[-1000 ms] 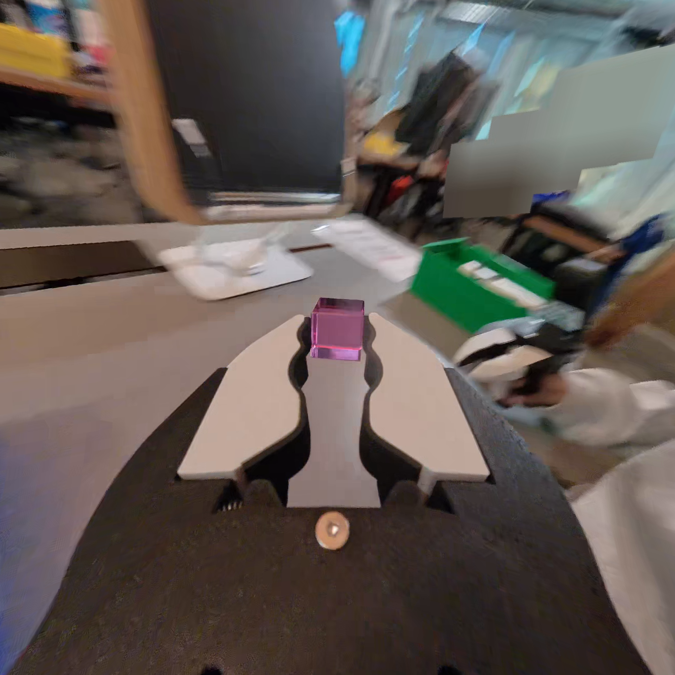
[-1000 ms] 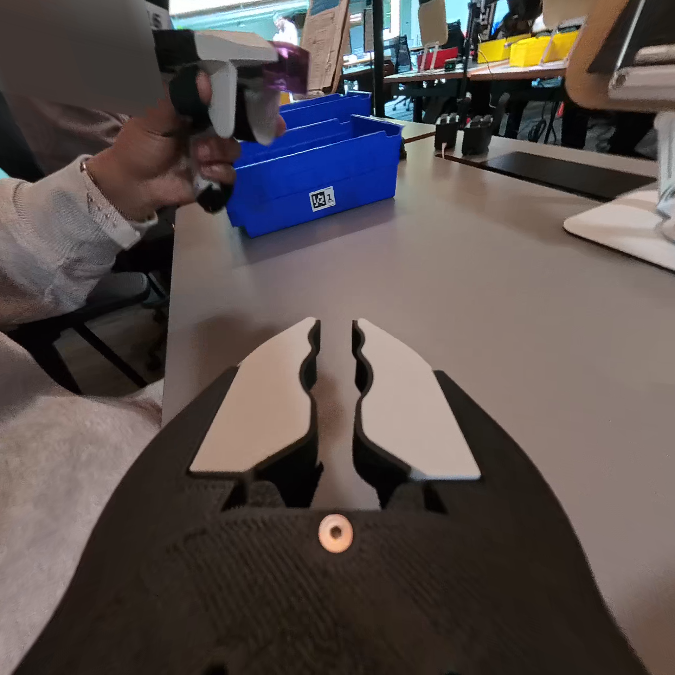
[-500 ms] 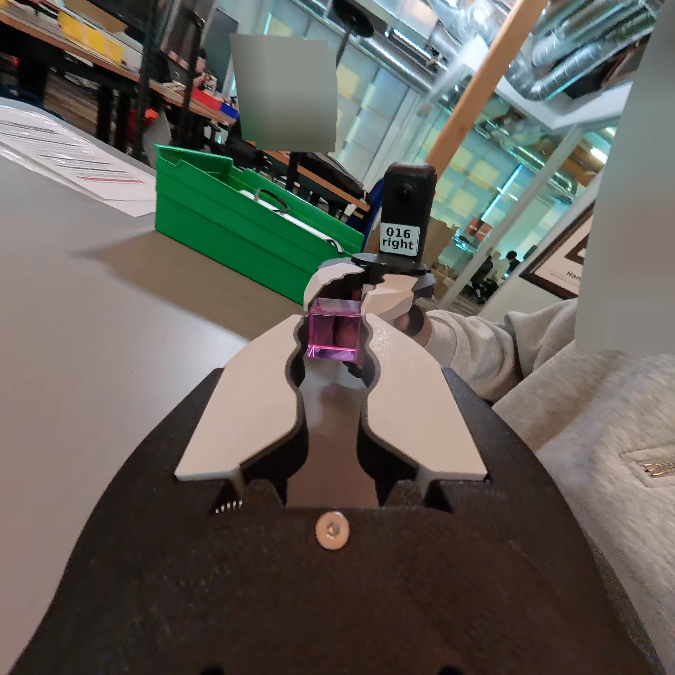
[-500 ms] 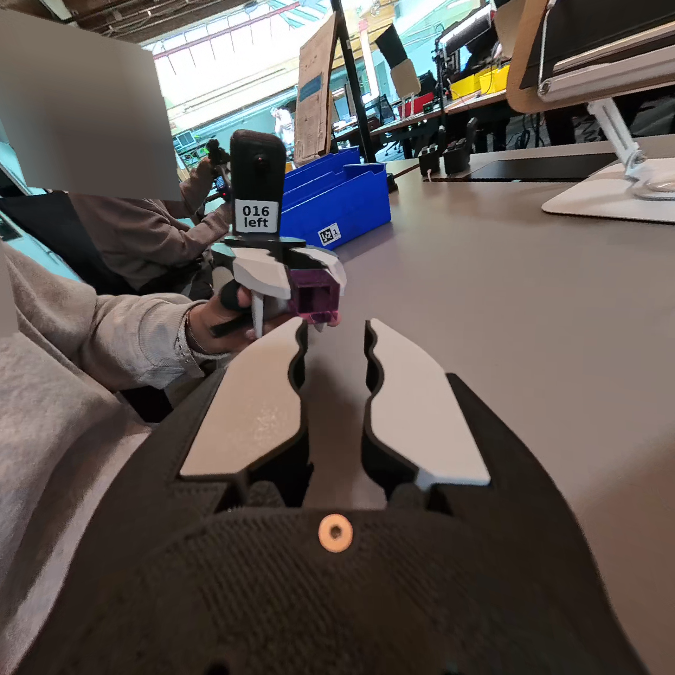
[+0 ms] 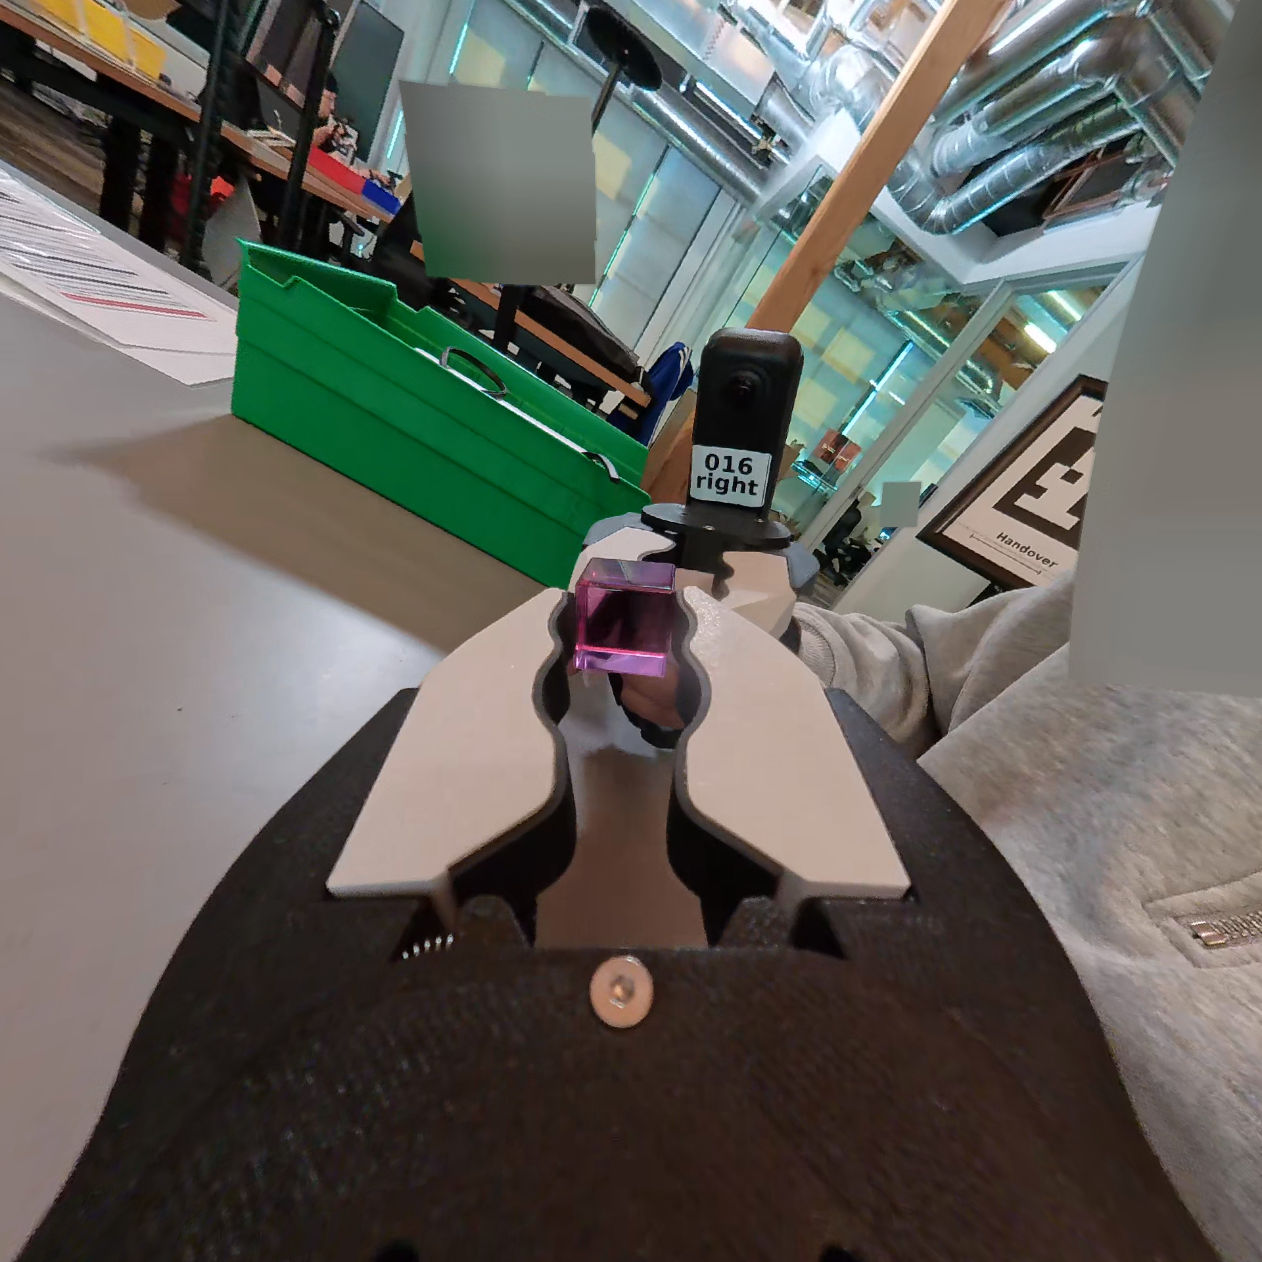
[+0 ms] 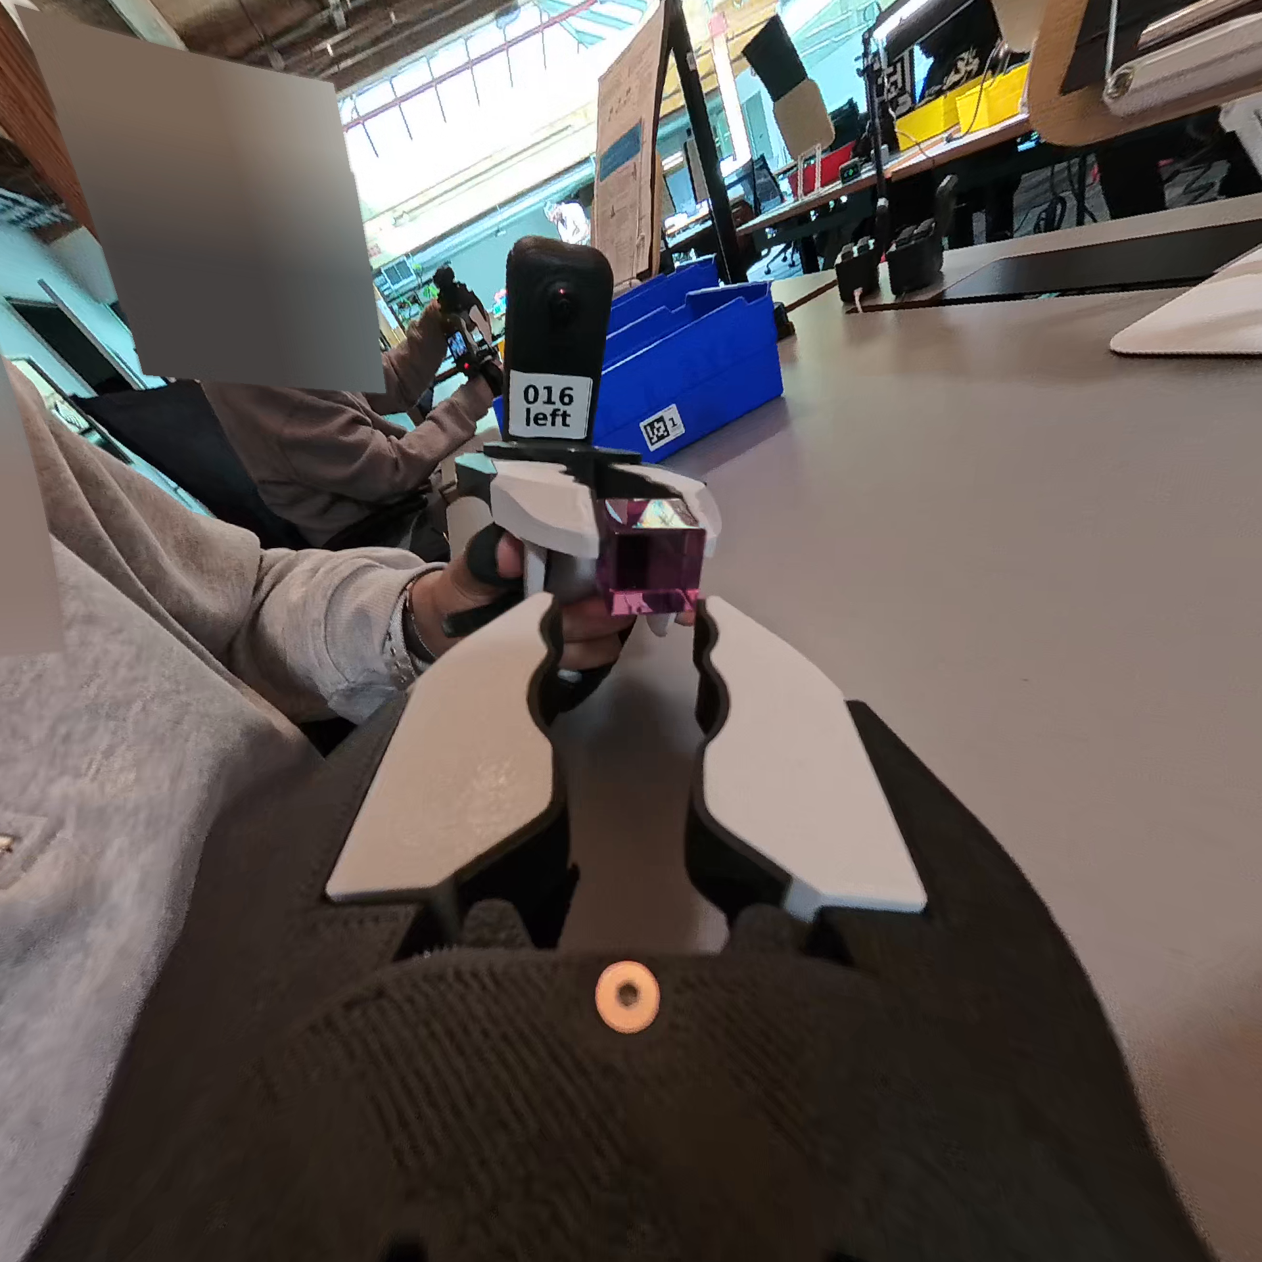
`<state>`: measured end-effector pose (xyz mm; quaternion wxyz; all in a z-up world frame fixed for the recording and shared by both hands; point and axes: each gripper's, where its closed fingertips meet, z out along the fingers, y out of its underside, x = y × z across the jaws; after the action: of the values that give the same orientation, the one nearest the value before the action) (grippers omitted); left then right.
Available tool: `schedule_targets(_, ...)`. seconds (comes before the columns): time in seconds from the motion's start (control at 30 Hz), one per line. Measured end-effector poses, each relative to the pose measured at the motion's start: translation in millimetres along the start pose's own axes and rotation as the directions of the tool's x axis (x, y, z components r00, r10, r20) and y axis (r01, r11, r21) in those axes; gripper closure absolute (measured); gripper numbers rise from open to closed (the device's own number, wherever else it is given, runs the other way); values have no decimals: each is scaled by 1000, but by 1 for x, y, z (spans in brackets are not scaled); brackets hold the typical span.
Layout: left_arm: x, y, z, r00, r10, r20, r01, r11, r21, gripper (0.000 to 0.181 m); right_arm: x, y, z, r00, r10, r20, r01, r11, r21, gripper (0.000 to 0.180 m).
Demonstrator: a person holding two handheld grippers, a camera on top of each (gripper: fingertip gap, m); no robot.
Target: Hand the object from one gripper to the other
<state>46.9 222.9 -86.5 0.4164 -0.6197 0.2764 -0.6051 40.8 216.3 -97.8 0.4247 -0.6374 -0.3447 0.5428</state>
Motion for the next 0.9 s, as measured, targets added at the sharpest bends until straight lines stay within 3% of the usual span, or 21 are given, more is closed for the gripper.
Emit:
schedule_targets(0.47, 5, 1, 4, 996, -74, -45, 76, 996, 38, 154, 4, -6, -5, 999, 41, 6, -41, 999, 33, 154)
schedule_targets(0.57, 2, -3, 3, 993, -110, -39, 113, 991, 69, 131, 6, -8, -8, 999, 35, 1, -35, 999, 39, 154)
schedule_targets(0.67, -3, -8, 0, 995, -101, -14, 102, 991, 91, 120, 9, -12, -10, 997, 81, 17, -82, 995, 63, 154)
schedule_targets(0.8, -4, -9, -3, 998, 46, 51, -49, 997, 63, 119, 11, -13, -13, 982, 182, 56, -186, 979, 83, 154)
schedule_targets(0.9, 1, -10, -7, 945, 304, 121, -306, 952, -5, 141, 10, -8, -12, 945, 308, 109, -313, 949, 33, 154)
